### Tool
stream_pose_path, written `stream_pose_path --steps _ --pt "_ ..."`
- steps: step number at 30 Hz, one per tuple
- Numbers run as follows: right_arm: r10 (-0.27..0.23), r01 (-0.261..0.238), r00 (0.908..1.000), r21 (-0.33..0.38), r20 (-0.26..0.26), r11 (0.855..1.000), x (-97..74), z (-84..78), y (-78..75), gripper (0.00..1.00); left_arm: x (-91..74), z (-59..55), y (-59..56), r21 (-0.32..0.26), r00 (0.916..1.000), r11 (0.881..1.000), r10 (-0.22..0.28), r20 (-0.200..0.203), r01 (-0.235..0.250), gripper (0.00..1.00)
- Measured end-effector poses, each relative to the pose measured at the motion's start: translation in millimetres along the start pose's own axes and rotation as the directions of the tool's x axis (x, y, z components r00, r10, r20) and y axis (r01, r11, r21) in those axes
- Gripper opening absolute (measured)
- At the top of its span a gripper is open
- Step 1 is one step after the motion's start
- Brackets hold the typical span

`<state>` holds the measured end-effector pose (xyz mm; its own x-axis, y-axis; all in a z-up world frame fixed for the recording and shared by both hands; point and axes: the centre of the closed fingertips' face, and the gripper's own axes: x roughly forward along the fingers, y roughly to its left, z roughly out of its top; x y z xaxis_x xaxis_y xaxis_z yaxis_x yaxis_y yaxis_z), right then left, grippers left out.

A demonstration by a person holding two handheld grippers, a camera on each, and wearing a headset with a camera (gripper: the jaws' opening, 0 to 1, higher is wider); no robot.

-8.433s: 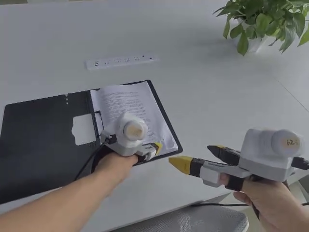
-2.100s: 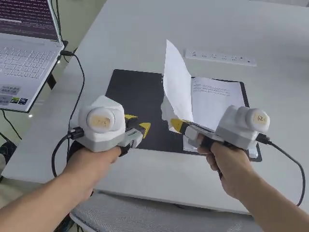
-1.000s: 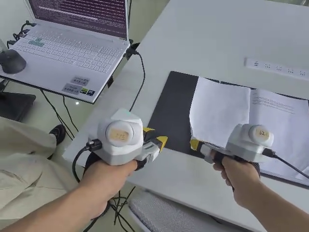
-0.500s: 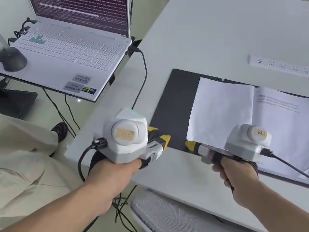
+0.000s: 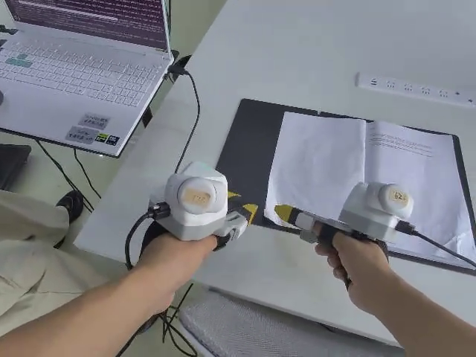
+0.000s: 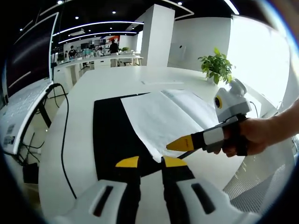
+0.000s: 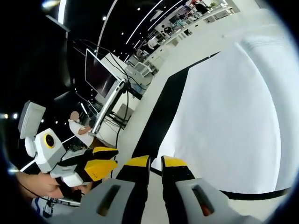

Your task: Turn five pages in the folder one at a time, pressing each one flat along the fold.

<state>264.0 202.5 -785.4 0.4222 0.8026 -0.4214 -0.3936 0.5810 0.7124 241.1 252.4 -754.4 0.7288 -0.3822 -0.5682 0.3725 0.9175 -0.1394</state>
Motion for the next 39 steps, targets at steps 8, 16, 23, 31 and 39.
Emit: stream_pose_path --steps 8,16,23,31,39 --pt "-0.019 0.019 0.9982 0.001 0.056 1.000 -22.5 23.2 -5.4 0.07 34.4 -12.2 -11.2 0.026 0.9990 0.999 -0.030 -0.033 0.030 0.10" --pt "-0.050 0.049 0.9959 0.008 0.075 0.999 -38.4 43.5 -27.3 0.07 62.8 -14.0 -16.8 0.014 0.9991 0.999 -0.035 -0.023 0.036 0.06" --pt "-0.068 0.067 0.9936 0.012 0.091 0.998 -45.5 66.6 -46.3 0.07 72.6 -27.6 -14.0 0.022 0.9979 1.000 -0.016 -0.062 0.018 0.03" --pt "-0.080 0.071 0.9928 0.103 0.089 0.992 -48.2 81.5 -70.7 0.02 74.9 -26.3 -12.0 0.027 0.9992 1.000 0.005 -0.040 -0.004 0.00" --pt "-0.065 0.052 0.9948 0.165 0.078 0.985 -42.5 92.3 -85.9 0.00 74.3 -26.3 -11.4 0.001 0.9997 1.000 0.015 -0.022 -0.015 0.00"
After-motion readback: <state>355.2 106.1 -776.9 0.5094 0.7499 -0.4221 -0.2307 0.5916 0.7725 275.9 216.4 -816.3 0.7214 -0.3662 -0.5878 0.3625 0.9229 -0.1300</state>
